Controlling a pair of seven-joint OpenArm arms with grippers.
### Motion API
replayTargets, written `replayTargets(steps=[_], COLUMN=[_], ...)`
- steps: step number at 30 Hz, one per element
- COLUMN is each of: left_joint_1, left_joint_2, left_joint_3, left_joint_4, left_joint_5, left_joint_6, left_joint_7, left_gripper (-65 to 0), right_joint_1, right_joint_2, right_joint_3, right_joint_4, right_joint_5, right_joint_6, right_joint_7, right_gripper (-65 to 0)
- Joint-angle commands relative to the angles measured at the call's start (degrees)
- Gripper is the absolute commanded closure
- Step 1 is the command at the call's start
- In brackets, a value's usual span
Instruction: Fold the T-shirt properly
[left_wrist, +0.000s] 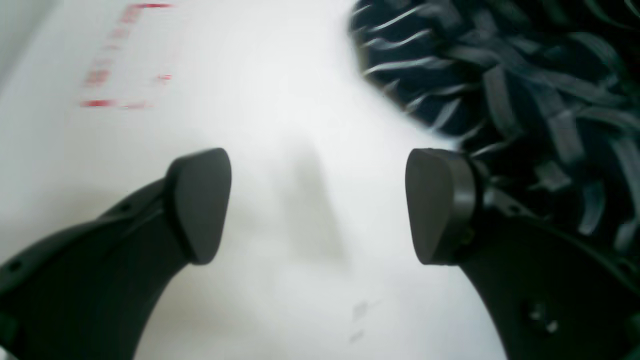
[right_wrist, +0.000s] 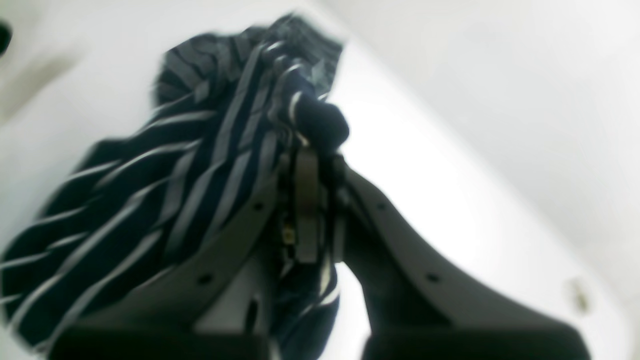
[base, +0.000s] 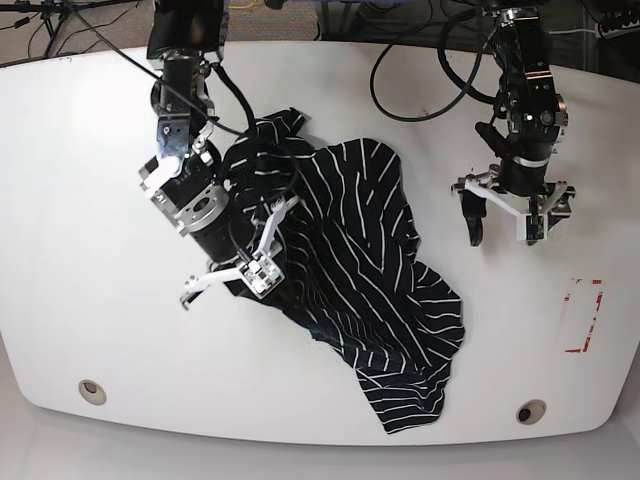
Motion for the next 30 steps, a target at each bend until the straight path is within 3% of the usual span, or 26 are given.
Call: replayTargets(steps=[1,5,20,30], left_joint_1=[-2.5,-6.2,-26.5,-35.0], left_joint_2=[-0.7,-2.5,-2.4,-0.8], left_joint_3=[-0.4,0.0,0.1,5.4], left_joint_4=[-1.2,-5.4,-33.2,-44.8], left_joint_5=[-1.4,-3.1,-5.1,-5.2], left_joint_6=[0.3,0.3,0.3,0.3], left_joint_7=[-1.4,-1.4,-1.5,-1.8], left_gripper=[-51.5,-51.5,-51.5,-51.5], right_joint_1=[3.7,7.3,9.9,9.9], right_joint_2=[1.0,2.4,2.9,2.8], right_joint_3=[0.1,0.0,-0.2,-0.2], right_joint_4=[1.3,1.3,1.3,1.7], right_joint_5=[0.7,0.7,0.7,0.7], right_joint_6=[0.0,0.0,0.2,0.2], right_joint_7=[1.8,1.8,0.7,0.7], right_gripper=[0.0,0.0,0.0,0.0])
